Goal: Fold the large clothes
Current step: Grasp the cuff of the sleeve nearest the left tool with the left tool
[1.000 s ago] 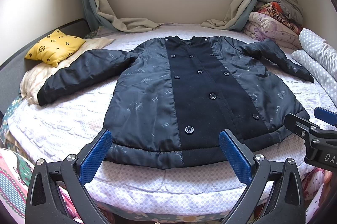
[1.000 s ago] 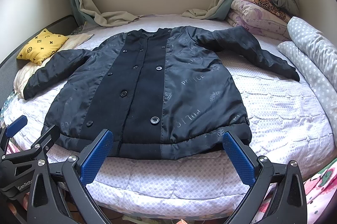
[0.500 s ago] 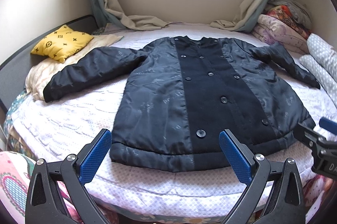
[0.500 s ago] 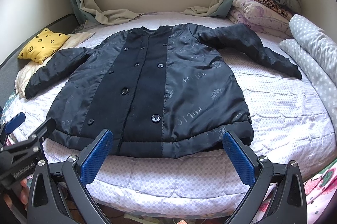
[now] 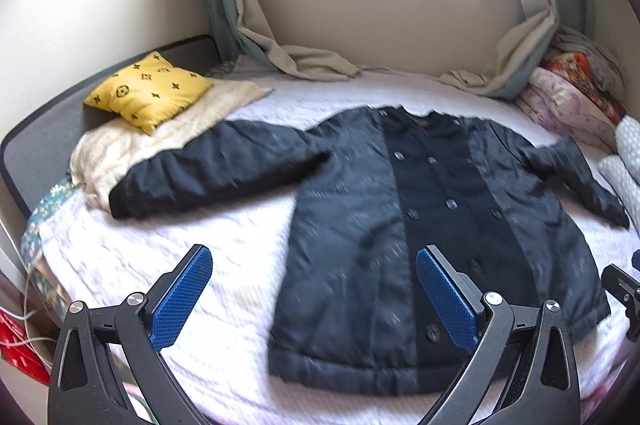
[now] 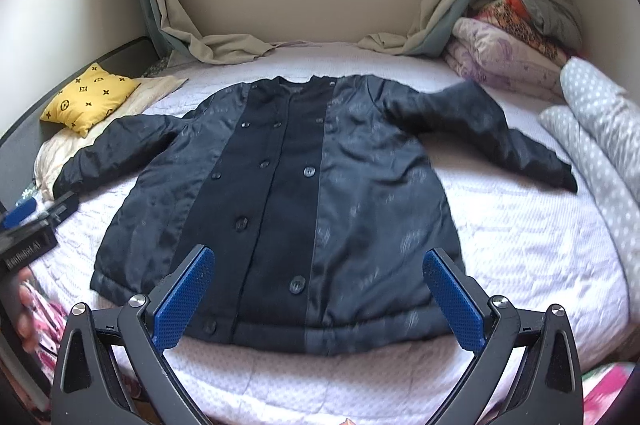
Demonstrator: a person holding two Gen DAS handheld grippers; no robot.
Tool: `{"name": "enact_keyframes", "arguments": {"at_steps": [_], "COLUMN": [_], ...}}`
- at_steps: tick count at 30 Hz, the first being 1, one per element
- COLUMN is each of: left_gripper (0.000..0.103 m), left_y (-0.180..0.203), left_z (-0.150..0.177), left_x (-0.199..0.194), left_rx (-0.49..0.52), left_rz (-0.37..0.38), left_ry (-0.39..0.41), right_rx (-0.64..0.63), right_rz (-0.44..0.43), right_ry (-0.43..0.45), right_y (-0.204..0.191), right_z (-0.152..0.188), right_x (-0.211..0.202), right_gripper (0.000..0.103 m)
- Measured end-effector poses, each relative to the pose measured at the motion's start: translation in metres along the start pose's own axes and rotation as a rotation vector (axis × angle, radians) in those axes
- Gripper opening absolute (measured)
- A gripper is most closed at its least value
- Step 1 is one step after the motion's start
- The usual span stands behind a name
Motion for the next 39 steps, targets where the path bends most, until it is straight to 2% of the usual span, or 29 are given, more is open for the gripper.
{"name": "enact_keyframes", "arguments": {"at_steps": [4,12,16,18,24,28,32,37,39], "left_gripper": [0.103,0.103,0.103,0.103,0.103,0.103,0.102,0.101,0.097], "left_y": [-0.014,-0.032,-0.048,-0.062,-0.099,-0.112,-0.116,-0.143,-0.159], "left_z": [-0.02,-0.047,-0.064,-0.071,-0.083,-0.077,-0.058,-0.057,-0.056], "left_x": [0.014,0.054,0.08,0.094,0.134,0.155,0.181,0.199,0.204], "left_rx": [-0.027,-0.081,-0.142,-0.2,-0.307,-0.343,-0.369,-0.503,-0.568], "left_rz": [-0.028,-0.052,-0.032,-0.016,0.003,-0.007,-0.014,0.034,0.051], "left_ry": [0.007,-0.036,-0.073,-0.095,-0.153,-0.17,-0.24,-0.287,-0.298], "right_rx": [-0.007,-0.029,-0.069,-0.053,0.033,0.033,0.021,0.011,0.015], "right_rz": [-0.006,-0.058,-0.055,-0.067,-0.101,-0.105,-0.096,-0.083,-0.083], "right_ry": [0.027,0.089,0.144,0.153,0.038,0.017,-0.021,-0.064,-0.072], "right_y": [0.006,0.011,0.019,0.027,0.051,0.052,0.048,0.048,0.05], "right_z": [-0.033,-0.103,-0.125,-0.125,-0.117,-0.113,-0.106,-0.098,-0.097], "right_x": [0.012,0.042,0.058,0.065,0.099,0.109,0.121,0.135,0.137], "right_gripper": [0.103,0.103,0.103,0.103,0.103,0.103,0.103,0.103,0.103]}}
Point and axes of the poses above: each gripper's, at about its wrist camera, not at the fingertips, and x roughly the way its jaws point, y to its right, z to its underside, the point moved 6 cm from there along x, roughly the way its jaws point, and after that the axes turned 3 degrees about -z, right-handed, at the moved point
